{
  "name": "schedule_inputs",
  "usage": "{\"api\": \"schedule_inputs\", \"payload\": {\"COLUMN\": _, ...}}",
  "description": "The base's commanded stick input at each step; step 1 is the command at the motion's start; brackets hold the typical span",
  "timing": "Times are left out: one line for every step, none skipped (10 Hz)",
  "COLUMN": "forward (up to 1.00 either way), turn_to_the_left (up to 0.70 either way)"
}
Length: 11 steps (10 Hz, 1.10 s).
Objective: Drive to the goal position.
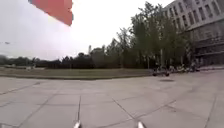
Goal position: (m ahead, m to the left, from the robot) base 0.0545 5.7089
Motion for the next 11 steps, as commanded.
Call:
{"api": "schedule_inputs", "payload": {"forward": 0.00, "turn_to_the_left": 0.50}}
{"api": "schedule_inputs", "payload": {"forward": 0.00, "turn_to_the_left": 0.50}}
{"api": "schedule_inputs", "payload": {"forward": 0.00, "turn_to_the_left": 0.50}}
{"api": "schedule_inputs", "payload": {"forward": 0.00, "turn_to_the_left": 0.50}}
{"api": "schedule_inputs", "payload": {"forward": 0.00, "turn_to_the_left": 0.50}}
{"api": "schedule_inputs", "payload": {"forward": 0.00, "turn_to_the_left": 0.50}}
{"api": "schedule_inputs", "payload": {"forward": 0.00, "turn_to_the_left": 0.50}}
{"api": "schedule_inputs", "payload": {"forward": 0.00, "turn_to_the_left": 0.50}}
{"api": "schedule_inputs", "payload": {"forward": 0.00, "turn_to_the_left": 0.50}}
{"api": "schedule_inputs", "payload": {"forward": 0.00, "turn_to_the_left": 0.50}}
{"api": "schedule_inputs", "payload": {"forward": 0.00, "turn_to_the_left": 0.50}}
